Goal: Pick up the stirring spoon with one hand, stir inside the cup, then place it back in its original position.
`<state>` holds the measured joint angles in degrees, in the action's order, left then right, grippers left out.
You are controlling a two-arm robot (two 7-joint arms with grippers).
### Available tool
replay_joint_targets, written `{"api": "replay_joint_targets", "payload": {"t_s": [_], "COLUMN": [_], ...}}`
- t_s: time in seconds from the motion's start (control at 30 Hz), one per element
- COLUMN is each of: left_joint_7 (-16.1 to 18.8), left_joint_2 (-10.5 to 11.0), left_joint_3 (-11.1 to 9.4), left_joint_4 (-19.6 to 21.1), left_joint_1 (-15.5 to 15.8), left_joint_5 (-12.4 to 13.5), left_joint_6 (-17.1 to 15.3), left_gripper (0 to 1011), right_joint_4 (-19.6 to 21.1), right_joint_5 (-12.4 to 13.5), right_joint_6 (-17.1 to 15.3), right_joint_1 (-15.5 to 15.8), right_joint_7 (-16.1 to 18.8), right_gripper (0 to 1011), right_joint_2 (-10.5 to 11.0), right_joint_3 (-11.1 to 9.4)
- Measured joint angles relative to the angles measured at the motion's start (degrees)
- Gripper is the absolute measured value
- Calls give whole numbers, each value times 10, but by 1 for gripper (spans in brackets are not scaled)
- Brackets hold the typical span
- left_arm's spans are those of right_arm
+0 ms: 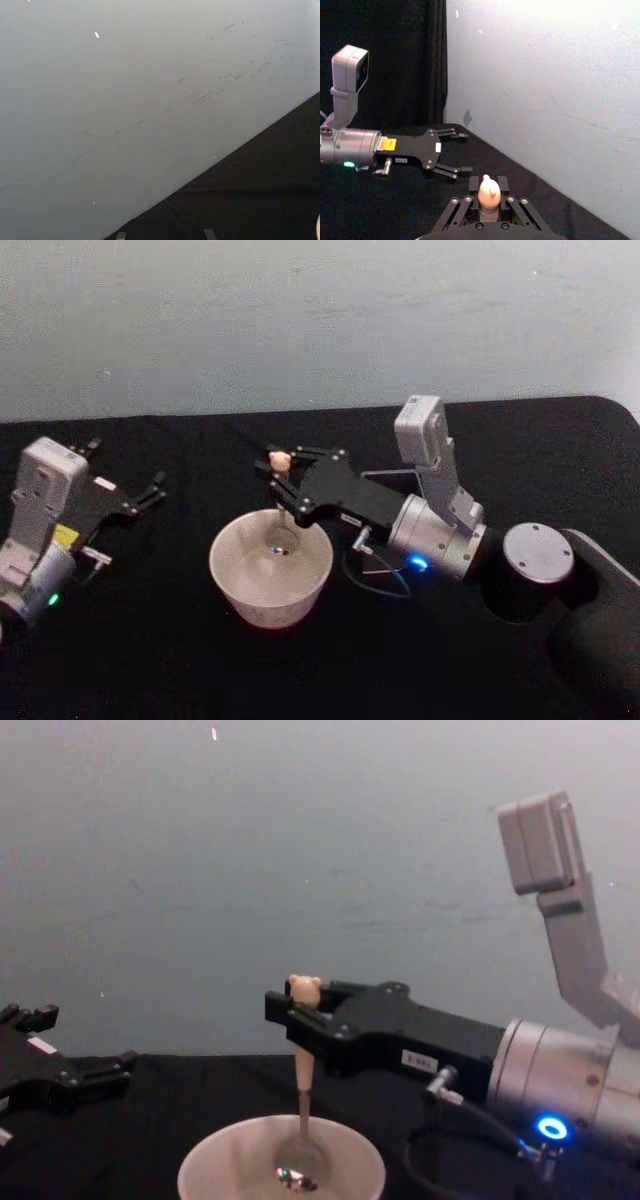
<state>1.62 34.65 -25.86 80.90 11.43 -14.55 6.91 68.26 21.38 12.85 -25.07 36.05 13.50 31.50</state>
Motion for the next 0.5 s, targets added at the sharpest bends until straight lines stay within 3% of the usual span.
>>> {"api": "replay_joint_targets", "payload": {"t_s": [0.2,0.5], "left_joint_7": [0,0], "left_joint_2": [0,0], "left_joint_3": [0,0], "left_joint_4": [0,0], "left_joint_1": [0,0], "left_joint_5": [0,0], "left_joint_6": [0,0], "left_gripper": [1001,1001], "right_joint_4": [25,97], "right_joint_5": [1,16], "right_joint_6": [-8,-23], "right_joint_1": [5,15], "right_joint_7": [-9,-21], "right_gripper": [214,214], "right_joint_2": [7,33], "right_joint_3": [-6,-30]}}
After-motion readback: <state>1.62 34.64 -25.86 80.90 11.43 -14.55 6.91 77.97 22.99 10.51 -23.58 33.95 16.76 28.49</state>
